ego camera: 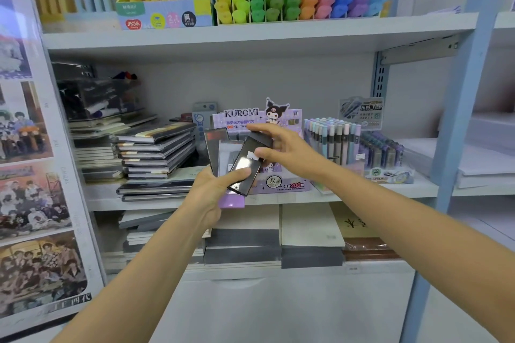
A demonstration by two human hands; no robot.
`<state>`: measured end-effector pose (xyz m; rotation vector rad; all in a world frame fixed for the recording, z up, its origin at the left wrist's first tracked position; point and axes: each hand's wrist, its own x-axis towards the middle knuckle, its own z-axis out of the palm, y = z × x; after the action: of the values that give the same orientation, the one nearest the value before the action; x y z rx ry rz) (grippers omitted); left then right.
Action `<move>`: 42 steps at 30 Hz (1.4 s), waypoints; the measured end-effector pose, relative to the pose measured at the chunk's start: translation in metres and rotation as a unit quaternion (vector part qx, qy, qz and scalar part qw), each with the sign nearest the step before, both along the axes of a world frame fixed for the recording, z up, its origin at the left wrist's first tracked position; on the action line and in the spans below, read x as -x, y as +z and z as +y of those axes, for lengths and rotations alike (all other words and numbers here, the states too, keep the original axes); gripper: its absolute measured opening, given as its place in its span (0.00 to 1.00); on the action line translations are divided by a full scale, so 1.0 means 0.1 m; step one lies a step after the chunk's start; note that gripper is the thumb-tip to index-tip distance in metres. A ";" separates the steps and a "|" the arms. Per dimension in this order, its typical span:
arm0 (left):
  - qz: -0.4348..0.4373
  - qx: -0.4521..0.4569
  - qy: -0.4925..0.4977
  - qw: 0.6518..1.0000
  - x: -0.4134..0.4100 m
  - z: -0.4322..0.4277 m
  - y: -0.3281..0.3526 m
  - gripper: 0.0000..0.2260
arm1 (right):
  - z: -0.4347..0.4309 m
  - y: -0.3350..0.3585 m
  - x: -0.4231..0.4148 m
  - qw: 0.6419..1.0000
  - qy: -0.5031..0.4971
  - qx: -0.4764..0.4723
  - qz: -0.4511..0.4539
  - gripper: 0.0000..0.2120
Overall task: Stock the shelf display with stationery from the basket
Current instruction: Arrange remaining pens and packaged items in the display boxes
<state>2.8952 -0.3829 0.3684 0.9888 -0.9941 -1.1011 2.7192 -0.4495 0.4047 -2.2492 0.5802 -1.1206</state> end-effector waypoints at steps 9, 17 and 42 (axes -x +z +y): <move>0.064 -0.043 0.038 0.996 -0.08 0.15 0.09 0.15 | 0.08 -0.02 0.06 0.973 0.068 -0.165 -0.145 0.21; 0.061 -0.068 -0.028 0.995 -0.08 0.24 0.10 0.23 | 0.06 0.07 0.15 0.963 0.096 -0.177 -0.176 0.08; 0.037 0.037 0.075 0.996 -0.76 0.11 -0.17 0.12 | -0.42 0.29 -0.68 0.955 -0.198 0.143 0.168 0.09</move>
<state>2.9714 -0.3716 0.3512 0.9409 -0.8810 -0.9635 2.7876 -0.4914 0.4333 -2.6804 1.1100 -1.0618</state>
